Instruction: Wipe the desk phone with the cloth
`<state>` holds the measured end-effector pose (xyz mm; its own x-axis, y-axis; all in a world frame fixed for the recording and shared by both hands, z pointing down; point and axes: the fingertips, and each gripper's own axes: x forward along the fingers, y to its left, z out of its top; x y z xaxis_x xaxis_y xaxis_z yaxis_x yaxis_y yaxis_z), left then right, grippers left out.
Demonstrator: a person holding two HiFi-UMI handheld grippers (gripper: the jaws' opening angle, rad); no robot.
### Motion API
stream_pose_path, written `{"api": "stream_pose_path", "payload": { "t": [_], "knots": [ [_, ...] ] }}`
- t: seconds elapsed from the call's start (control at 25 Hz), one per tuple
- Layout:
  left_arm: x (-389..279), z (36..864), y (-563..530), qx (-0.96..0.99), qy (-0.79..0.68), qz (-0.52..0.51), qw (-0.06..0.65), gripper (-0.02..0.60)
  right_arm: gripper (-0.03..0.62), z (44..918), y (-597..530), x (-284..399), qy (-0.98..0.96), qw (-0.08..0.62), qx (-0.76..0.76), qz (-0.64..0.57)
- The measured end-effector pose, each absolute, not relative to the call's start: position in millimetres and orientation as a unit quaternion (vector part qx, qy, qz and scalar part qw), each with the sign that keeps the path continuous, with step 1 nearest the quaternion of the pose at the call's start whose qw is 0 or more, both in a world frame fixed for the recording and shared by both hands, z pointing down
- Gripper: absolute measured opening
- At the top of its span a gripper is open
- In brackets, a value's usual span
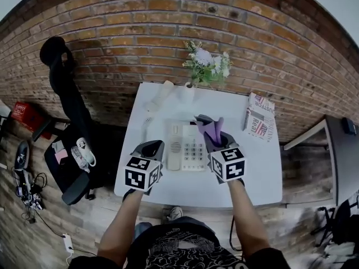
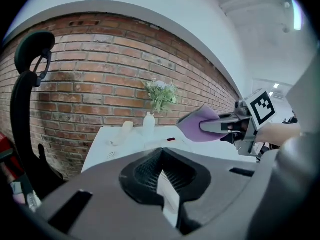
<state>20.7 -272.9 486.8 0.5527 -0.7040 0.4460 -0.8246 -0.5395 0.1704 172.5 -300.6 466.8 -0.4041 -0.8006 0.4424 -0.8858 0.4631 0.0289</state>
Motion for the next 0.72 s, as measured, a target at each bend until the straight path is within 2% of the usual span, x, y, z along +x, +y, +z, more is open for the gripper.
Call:
{"api": "stream_pose_path", "payload": {
  "t": [0.72],
  "knots": [
    [22.2,505.4,-296.6,0.846,-0.463,0.169,0.202,0.006,0.048,519.0,-373.6,151.5,-0.843,0.313,0.435,0.049]
  ]
}}
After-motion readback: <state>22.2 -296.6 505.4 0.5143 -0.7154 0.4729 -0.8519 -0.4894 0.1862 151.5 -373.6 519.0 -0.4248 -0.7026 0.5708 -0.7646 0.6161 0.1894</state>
